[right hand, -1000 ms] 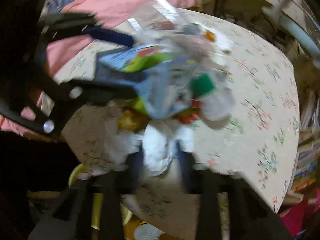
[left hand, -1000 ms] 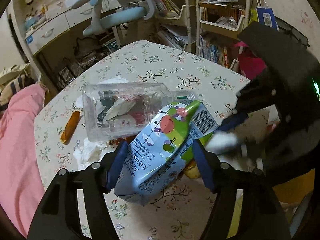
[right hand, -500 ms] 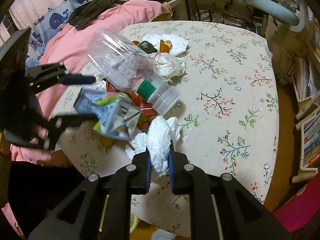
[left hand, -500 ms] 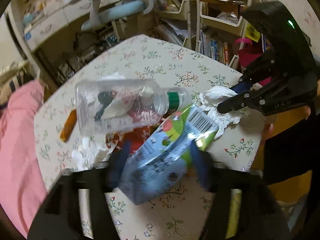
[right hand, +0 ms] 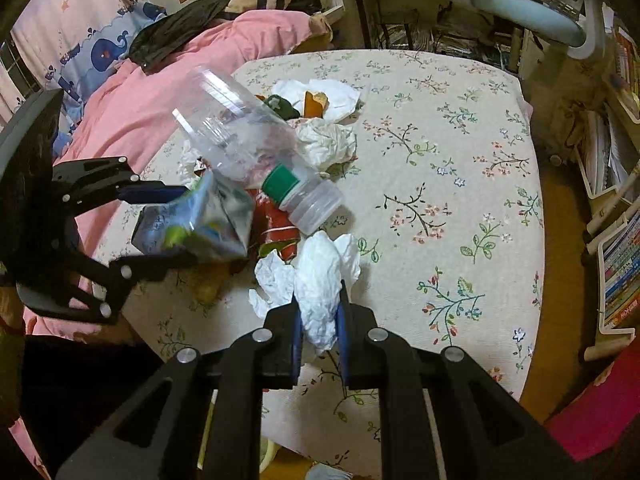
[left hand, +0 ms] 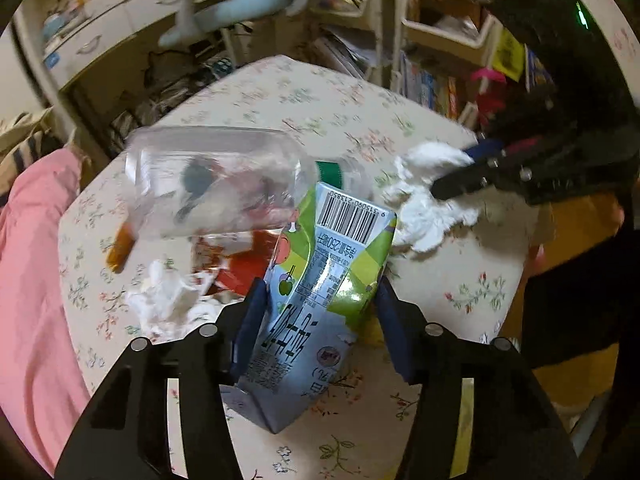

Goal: Collect trash
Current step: 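Carry the carton and tissue with both tools down over the yellow-green bin, then open the left tool to drop the carton while the right tool drops the tissue into the bin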

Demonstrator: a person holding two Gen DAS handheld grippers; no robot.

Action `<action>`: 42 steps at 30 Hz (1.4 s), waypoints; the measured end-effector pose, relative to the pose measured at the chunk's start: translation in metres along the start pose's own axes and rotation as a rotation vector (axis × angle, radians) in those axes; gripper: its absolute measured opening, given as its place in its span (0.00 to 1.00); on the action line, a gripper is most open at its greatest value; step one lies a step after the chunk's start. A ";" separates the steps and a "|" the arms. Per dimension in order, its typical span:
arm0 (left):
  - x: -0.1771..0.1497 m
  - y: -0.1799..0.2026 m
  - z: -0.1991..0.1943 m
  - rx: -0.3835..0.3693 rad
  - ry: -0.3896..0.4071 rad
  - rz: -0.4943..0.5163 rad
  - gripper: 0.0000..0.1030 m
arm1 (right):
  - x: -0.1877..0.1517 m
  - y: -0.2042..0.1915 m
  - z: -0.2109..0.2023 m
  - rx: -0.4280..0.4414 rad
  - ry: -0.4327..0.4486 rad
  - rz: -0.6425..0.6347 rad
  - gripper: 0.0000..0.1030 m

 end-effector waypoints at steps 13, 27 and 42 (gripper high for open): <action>-0.038 -0.087 -0.081 -0.084 0.224 -0.488 0.50 | 0.009 -0.015 -0.030 0.169 0.104 0.031 0.15; -0.101 -0.026 -0.140 -0.146 0.333 -0.611 0.50 | -0.048 -0.088 -0.050 0.479 0.109 0.021 0.15; -0.195 0.079 -0.100 -0.158 0.126 -0.754 0.50 | -0.159 -0.142 0.029 0.277 -0.204 -0.075 0.52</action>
Point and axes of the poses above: each gripper's, at about its wrist camera, not at the fingertips, and z roughly the way its jaws point, y to its right, x to its top, the point moved 7 cm from there along z, roughly the way its jaws point, and after that the axes turned 4 degrees about -y, right-handed, at the moved point
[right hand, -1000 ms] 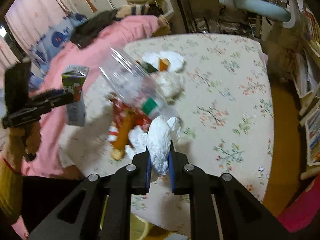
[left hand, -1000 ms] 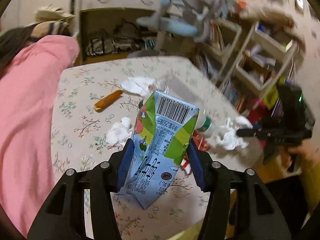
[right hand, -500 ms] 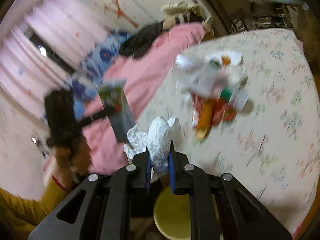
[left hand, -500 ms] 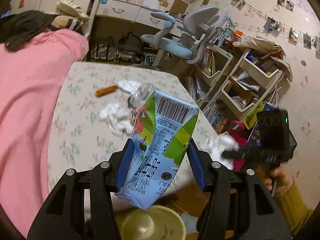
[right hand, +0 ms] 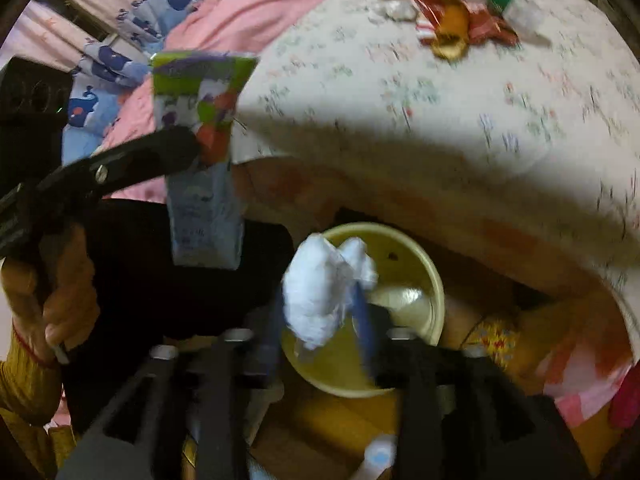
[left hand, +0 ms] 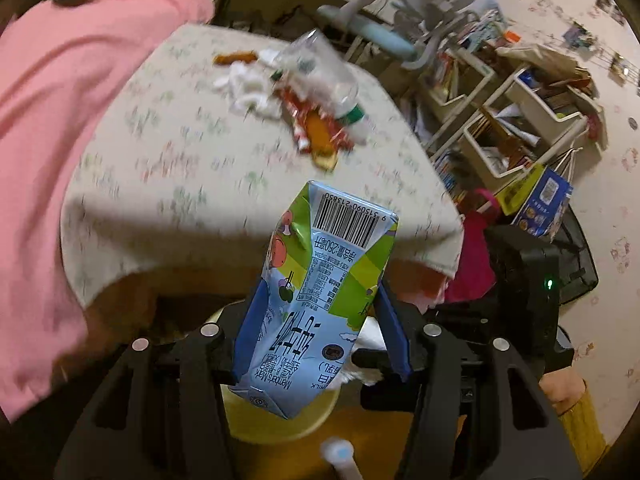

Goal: Collect trash
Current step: 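Open the left tool to drop the carton while the right tool drops the tissue into the bin, then grasp the clear plastic bottle on the table with the right tool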

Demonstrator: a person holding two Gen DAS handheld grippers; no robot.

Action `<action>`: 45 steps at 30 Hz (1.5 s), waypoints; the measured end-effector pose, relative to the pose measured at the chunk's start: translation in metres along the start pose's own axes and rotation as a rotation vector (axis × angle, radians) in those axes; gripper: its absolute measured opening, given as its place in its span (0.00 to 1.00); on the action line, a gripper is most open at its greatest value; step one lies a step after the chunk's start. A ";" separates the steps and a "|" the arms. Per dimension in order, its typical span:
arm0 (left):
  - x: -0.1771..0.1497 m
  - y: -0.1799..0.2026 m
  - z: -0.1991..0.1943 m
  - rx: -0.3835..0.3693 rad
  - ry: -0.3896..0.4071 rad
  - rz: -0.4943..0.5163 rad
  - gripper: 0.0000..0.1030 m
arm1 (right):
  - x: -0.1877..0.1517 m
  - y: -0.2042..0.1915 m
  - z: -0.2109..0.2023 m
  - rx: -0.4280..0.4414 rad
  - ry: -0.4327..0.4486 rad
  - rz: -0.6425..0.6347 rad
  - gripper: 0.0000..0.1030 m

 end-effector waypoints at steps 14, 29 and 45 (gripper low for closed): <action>-0.032 -0.006 0.025 0.141 -0.134 0.031 0.61 | 0.000 0.036 -0.033 -0.093 0.119 0.130 0.64; 0.019 -0.001 -0.016 0.140 0.110 0.039 0.69 | 0.025 0.032 -0.056 -0.151 0.294 0.114 0.64; 0.090 0.017 -0.034 0.217 0.287 0.110 0.74 | 0.074 0.034 -0.117 -0.286 0.537 0.066 0.71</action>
Point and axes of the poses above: each gripper's, at about its wrist camera, not at the fingertips, and z roughly the way its jaws point, y to its right, x to its top, the point moved 7 cm from there along z, roughly the way its jaws point, and after that the axes turned 4 degrees about -y, right-handed, at the moved point
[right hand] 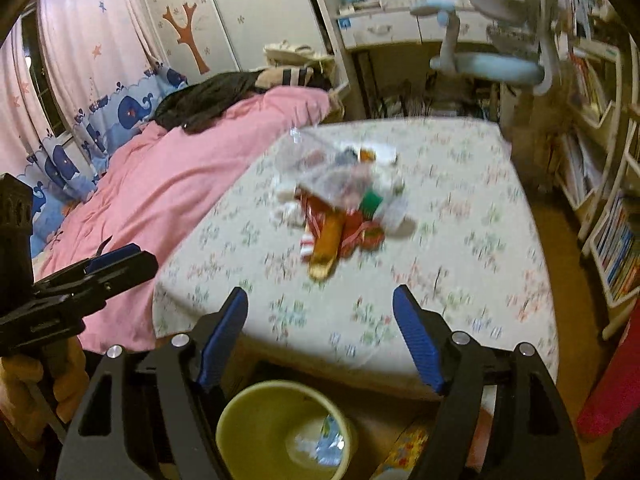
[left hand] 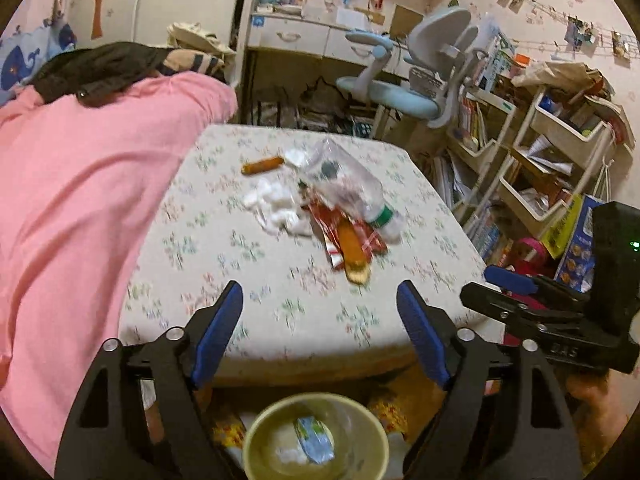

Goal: Collect trash
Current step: 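Grasp the clear plastic bottle on the table with the right tool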

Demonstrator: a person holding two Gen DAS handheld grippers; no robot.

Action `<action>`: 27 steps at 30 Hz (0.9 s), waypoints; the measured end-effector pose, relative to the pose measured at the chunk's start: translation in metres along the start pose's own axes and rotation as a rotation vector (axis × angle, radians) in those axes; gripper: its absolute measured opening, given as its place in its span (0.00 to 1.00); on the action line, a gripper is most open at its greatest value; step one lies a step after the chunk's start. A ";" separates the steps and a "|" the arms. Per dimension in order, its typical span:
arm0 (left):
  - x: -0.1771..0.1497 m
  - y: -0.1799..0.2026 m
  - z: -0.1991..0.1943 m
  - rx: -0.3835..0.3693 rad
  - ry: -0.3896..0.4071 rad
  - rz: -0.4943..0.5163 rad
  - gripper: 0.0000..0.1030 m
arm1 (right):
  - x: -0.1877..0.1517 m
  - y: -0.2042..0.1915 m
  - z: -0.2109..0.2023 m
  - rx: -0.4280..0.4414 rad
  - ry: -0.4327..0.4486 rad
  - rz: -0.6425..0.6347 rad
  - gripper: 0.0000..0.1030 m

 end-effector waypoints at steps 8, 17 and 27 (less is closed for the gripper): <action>0.015 -0.003 0.008 0.038 0.034 0.008 0.75 | 0.036 0.003 0.007 -0.028 0.050 -0.053 0.77; 0.036 -0.006 0.022 0.044 0.057 0.002 0.77 | 0.062 0.005 0.020 -0.052 0.062 -0.109 0.79; 0.031 -0.016 0.046 0.017 0.013 -0.073 0.77 | 0.095 0.012 0.072 -0.046 -0.026 -0.205 0.80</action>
Point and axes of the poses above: each gripper's, at about its wrist camera, not at the fingertips, and z roughly the way its jaws point, y to its right, x to its top, the point moved 7 cm from there along z, roughly the way its jaws point, and after that the axes turned 4 degrees about -y, right-handed, at the moved point
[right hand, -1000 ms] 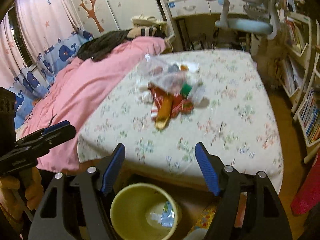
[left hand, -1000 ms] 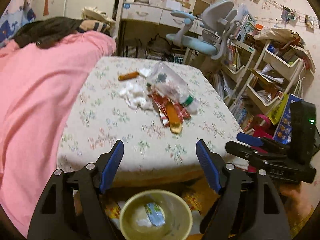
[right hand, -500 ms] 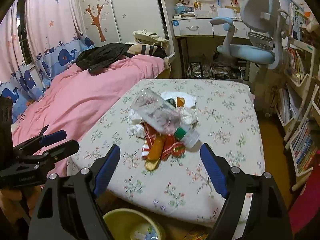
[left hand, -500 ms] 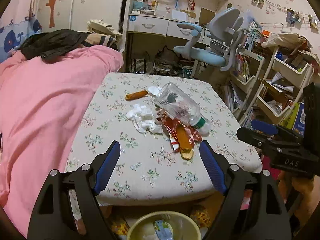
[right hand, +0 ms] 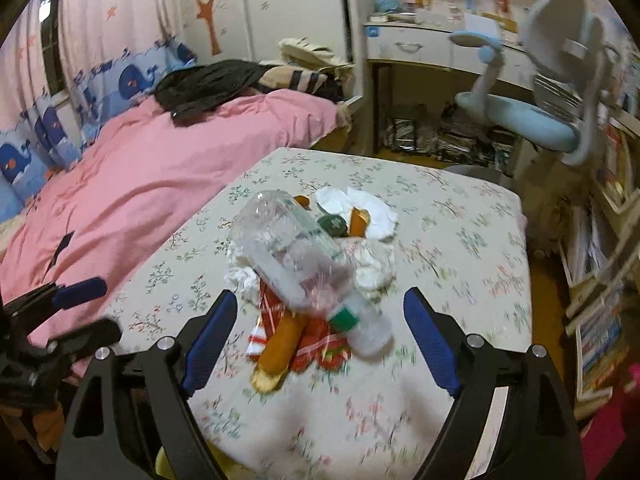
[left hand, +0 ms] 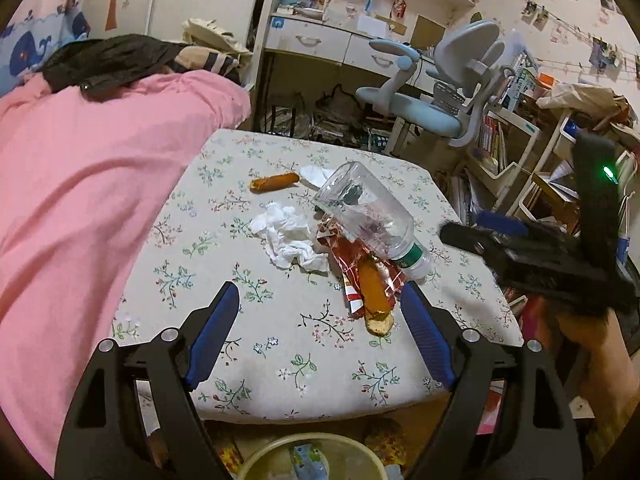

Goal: Collect trash
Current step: 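Grasp the clear plastic bottle on the table with the right tool, then grasp the orange sausage wrapper with the left tool while the right tool holds the bottle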

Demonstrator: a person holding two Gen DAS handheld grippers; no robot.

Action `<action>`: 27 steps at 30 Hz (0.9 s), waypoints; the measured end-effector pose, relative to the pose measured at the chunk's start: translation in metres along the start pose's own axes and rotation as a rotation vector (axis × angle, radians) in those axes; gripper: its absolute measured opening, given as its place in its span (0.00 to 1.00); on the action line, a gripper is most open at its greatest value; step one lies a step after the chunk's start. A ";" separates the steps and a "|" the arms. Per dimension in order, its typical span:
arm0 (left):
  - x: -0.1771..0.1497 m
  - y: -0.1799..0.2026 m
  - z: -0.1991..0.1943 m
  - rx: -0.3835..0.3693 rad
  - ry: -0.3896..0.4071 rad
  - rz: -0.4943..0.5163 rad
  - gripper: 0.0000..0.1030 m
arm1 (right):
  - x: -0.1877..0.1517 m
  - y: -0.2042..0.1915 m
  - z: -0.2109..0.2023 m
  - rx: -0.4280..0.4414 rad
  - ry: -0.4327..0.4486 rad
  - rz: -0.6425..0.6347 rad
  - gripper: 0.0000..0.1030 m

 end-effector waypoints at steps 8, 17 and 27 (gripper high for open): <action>-0.008 0.004 0.015 -0.018 -0.042 0.012 0.77 | 0.014 -0.012 0.073 0.060 -0.179 -0.154 0.80; -0.011 0.015 0.033 -0.049 -0.085 0.043 0.77 | 0.005 0.003 0.094 0.130 -0.244 -0.023 0.72; -0.008 0.066 0.072 -0.127 -0.127 0.129 0.73 | -0.027 0.062 0.017 0.037 -0.160 0.254 0.70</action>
Point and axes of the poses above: each gripper's, at about its wrist camera, not at the fingertips, and z roughly the way its jaws point, y to its right, x to its top, the point moved 7 cm from there along z, roughly the way its jaws point, and after that the axes turned 4 degrees about -y, right-handed, at the moved point
